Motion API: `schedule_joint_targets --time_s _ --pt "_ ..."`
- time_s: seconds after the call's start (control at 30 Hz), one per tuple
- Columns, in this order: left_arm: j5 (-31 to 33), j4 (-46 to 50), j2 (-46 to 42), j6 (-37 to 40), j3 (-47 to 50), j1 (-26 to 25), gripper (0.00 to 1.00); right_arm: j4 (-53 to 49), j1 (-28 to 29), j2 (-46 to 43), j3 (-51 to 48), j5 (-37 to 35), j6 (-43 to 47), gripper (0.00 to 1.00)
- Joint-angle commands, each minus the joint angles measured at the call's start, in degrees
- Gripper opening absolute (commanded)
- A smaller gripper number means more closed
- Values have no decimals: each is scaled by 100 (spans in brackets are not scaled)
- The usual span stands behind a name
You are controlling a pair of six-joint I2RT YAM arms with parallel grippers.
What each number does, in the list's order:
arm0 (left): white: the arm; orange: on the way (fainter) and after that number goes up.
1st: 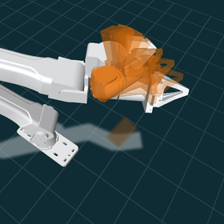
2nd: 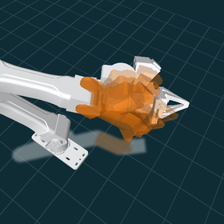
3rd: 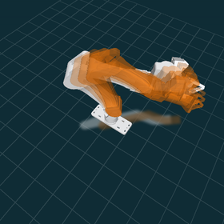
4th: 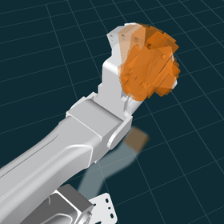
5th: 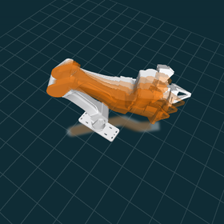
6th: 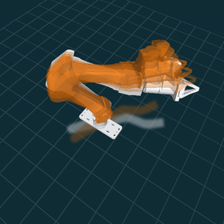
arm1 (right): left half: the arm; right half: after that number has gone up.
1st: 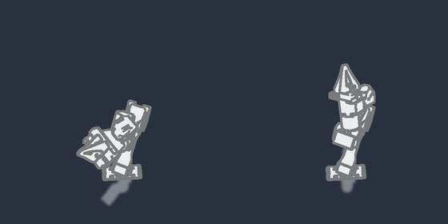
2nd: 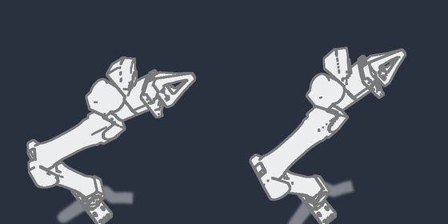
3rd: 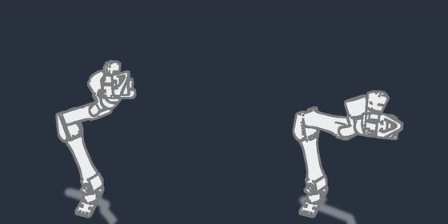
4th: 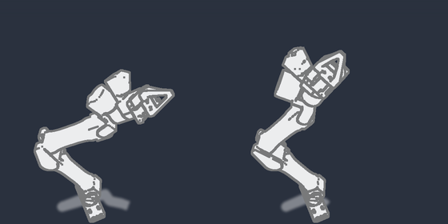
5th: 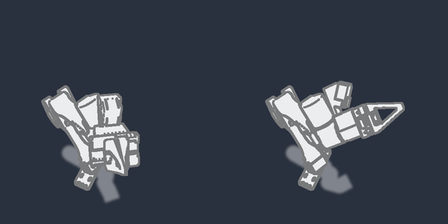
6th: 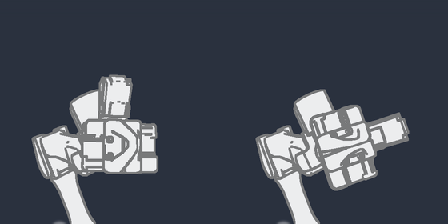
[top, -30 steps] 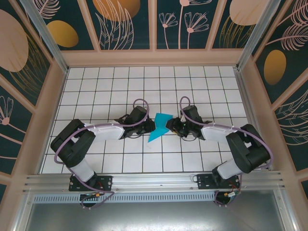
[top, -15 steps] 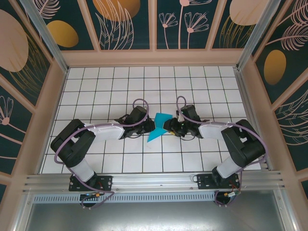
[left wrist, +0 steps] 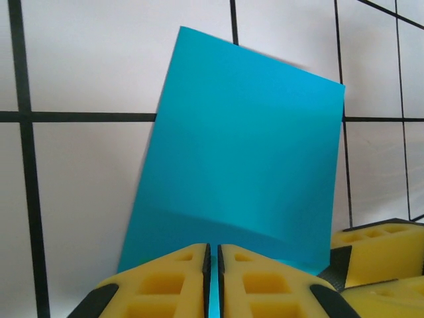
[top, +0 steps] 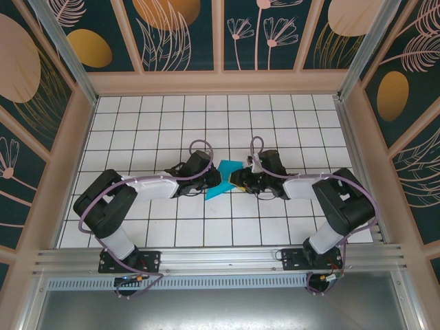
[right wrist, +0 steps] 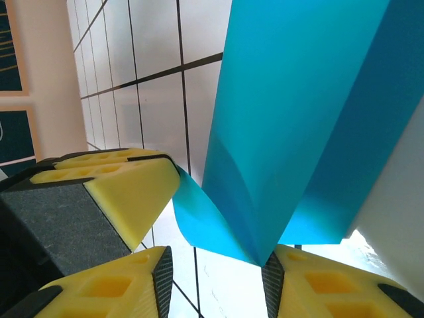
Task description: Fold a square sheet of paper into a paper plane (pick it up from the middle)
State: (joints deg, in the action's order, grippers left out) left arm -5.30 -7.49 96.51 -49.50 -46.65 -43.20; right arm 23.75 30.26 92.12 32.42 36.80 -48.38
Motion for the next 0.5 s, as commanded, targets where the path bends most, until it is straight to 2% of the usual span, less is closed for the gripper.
schedule_joint_targets --time_s 0.0,0.17,0.47 --pt "242 -16 87 123 -92 -31 15 620 -55 163 -131 109 -343 43" --pt "309 -90 86 83 -55 -31 15 1024 -22 329 -158 73 -695 41" --pt "303 -208 104 105 -41 -35 15 1097 76 573 -50 124 -807 39"
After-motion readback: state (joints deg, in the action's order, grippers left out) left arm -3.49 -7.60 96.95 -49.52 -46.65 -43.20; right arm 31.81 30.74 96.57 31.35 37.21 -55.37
